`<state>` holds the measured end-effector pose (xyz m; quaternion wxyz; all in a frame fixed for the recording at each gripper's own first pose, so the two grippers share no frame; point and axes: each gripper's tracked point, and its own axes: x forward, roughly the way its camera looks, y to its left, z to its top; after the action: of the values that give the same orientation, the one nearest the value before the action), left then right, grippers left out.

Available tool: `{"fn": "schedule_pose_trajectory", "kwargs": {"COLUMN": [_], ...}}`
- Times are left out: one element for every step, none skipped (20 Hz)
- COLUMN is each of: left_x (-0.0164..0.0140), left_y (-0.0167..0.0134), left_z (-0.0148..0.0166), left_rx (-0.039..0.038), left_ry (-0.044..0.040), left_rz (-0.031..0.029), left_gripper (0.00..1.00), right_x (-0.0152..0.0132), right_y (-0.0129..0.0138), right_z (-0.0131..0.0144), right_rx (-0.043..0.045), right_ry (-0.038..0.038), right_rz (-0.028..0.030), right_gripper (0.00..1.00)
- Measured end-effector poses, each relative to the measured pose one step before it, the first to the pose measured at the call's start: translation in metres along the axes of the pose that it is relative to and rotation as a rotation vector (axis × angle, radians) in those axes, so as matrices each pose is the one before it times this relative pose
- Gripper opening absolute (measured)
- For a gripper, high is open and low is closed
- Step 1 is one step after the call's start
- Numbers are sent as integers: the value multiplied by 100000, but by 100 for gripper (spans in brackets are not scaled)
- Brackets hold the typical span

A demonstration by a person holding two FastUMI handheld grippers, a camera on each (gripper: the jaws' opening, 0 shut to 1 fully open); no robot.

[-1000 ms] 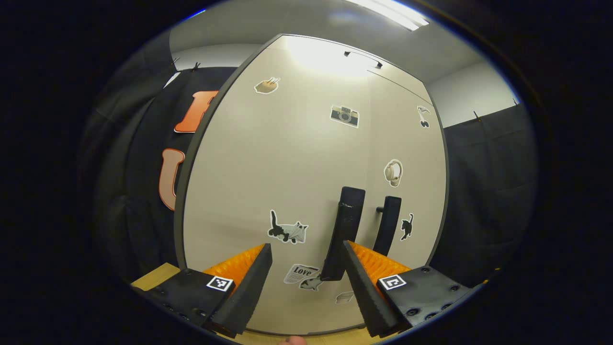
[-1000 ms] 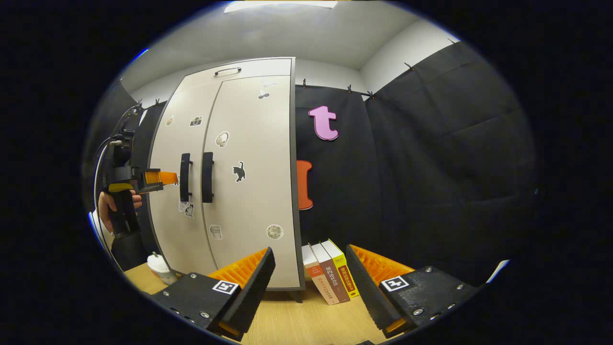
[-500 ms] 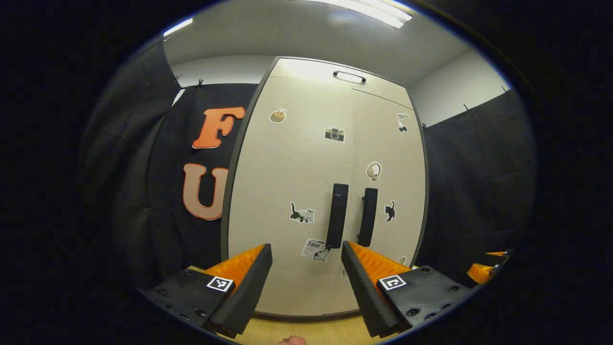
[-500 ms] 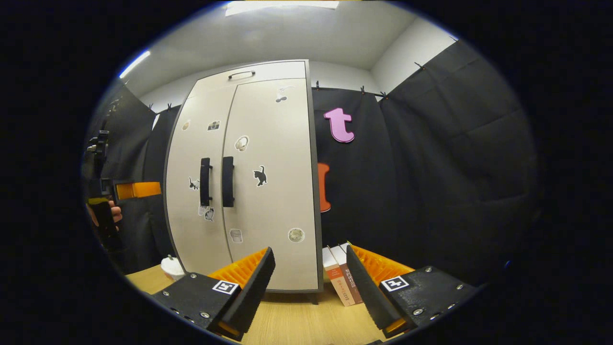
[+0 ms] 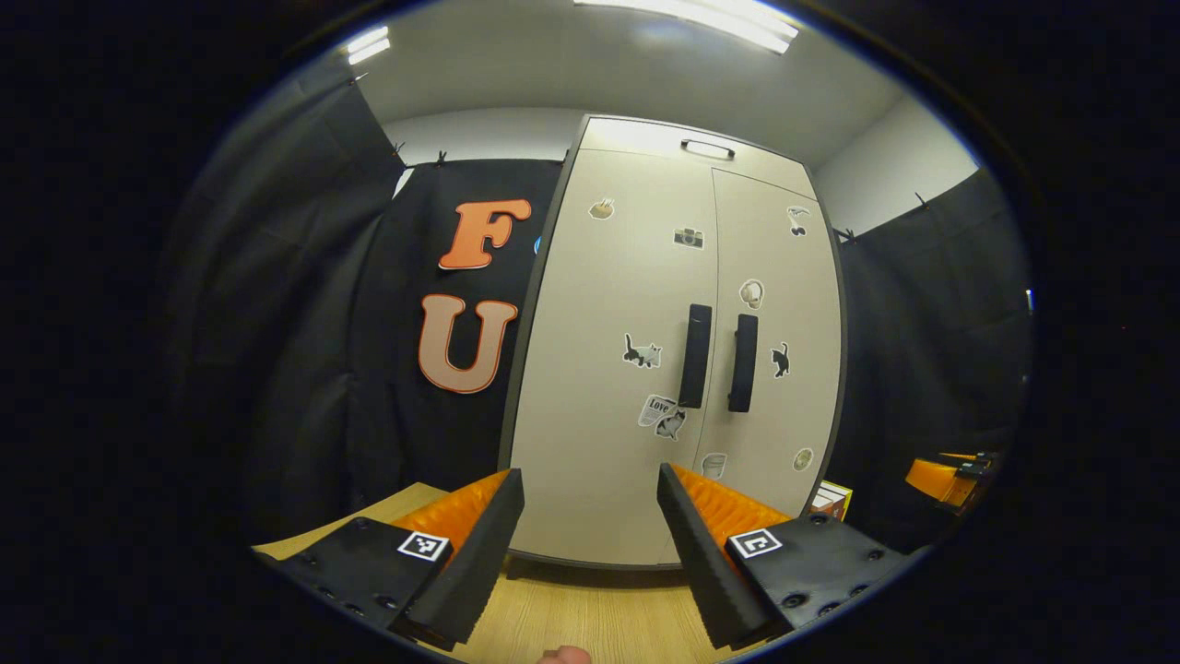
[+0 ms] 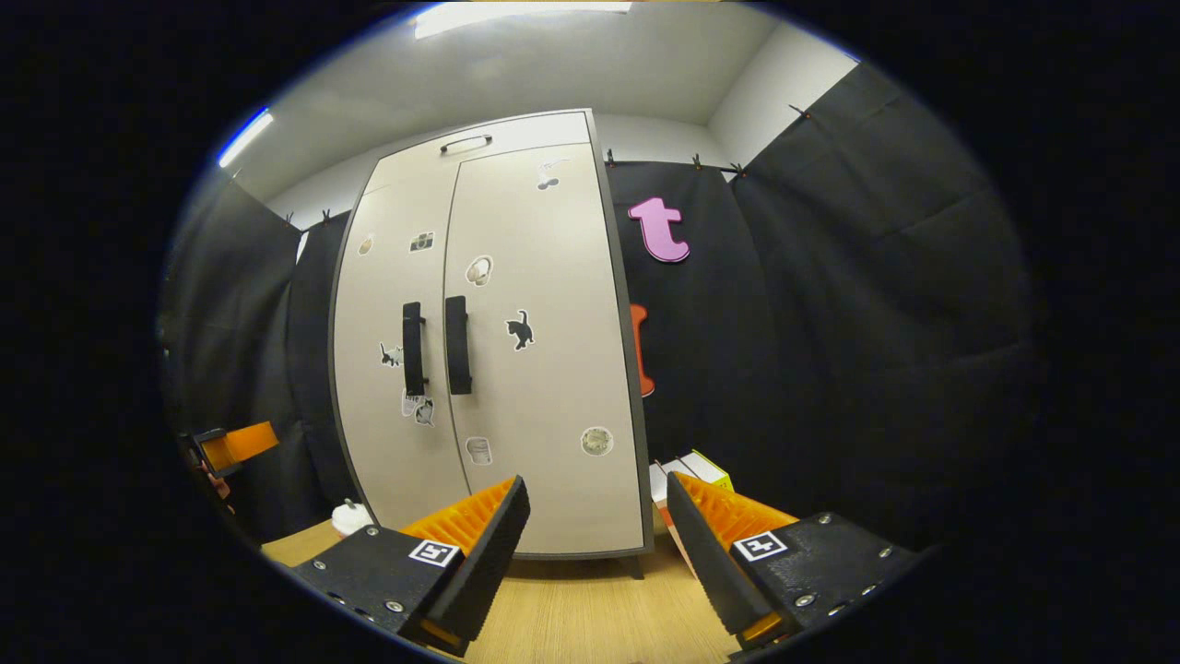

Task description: Grab one shoe with the right hand and put it into the shoe cabinet, grab the other shoe with the left hand and put it into the shoe cabinet; then close the right door with the right hand and the left door with the left hand.

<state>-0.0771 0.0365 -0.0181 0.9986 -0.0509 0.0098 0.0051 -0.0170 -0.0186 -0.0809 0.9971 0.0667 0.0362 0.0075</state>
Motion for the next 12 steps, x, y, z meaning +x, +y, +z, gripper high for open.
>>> {"fn": "schedule_pose_trajectory", "kwargs": {"left_x": [-193,71,-154,-188,-93,129,-8,106,-48,29,205,-83], "left_y": [301,376,375,391,75,-304,-200,-255,-295,-89,-110,-228], "left_z": [-35,-198,-170,-286,-392,-151,-108,-44,114,55,85,97], "left_rx": [939,1560,1956,1902,1392,963,235,-83,-386,-443,-611,-654], "left_ry": [-523,-382,218,824,805,502,433,219,-199,-118,-176,-58], "left_rz": [1125,1529,1414,1649,244,-415,-415,-875,-788,-406,-397,-563], "left_gripper": [95,95,95,95,95,95,95,95,95,95,95,95], "right_x": [-101,38,-25,51,-98,80,-140,50,-59,9,-36,22], "right_y": [-181,-129,-78,-40,143,140,-12,39,9,108,139,18], "right_z": [-82,-84,-79,30,185,124,72,96,93,58,32,68], "right_rx": [-172,-656,-797,-592,-146,-155,-318,-375,-431,-222,-183,-91], "right_ry": [211,93,42,-156,-365,-357,-294,-340,-280,-178,-201,23], "right_rz": [-510,-436,-394,-245,369,303,-42,11,-120,248,247,-15], "right_gripper": [92,92,92,92,92,92,92,92,92,92,92,92]}}
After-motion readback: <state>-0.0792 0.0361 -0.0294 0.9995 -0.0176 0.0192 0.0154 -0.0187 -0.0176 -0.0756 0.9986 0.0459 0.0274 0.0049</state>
